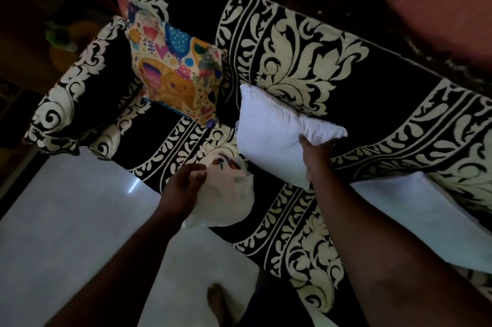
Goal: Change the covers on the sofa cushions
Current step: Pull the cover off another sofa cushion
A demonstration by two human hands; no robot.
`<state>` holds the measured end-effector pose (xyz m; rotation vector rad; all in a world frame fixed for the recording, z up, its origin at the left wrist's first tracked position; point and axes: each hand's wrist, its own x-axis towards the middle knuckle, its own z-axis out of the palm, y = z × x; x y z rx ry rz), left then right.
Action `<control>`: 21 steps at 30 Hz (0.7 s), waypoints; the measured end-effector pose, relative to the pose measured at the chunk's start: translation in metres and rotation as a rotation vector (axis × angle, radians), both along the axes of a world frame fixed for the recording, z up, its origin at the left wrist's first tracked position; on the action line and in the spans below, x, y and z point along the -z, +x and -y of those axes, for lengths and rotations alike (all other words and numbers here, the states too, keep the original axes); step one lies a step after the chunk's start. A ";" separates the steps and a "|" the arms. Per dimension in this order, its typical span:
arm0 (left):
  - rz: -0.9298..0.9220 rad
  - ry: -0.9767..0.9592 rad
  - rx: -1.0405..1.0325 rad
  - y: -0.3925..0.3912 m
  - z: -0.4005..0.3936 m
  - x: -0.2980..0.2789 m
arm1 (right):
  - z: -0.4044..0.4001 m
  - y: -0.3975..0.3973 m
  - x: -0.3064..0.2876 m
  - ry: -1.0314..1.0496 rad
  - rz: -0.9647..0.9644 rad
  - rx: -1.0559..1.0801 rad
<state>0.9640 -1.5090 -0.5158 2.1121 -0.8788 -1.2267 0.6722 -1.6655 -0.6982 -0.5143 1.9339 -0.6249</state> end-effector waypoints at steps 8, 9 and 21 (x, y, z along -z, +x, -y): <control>-0.042 -0.053 0.353 -0.037 -0.004 -0.042 | -0.134 0.051 -0.143 -0.193 0.262 -0.917; -0.097 -0.072 0.382 -0.042 -0.010 -0.051 | -0.152 0.057 -0.152 -0.266 0.200 -1.015; -0.332 -0.158 0.366 -0.089 -0.173 -0.095 | -0.386 0.037 -0.278 -0.625 0.061 0.107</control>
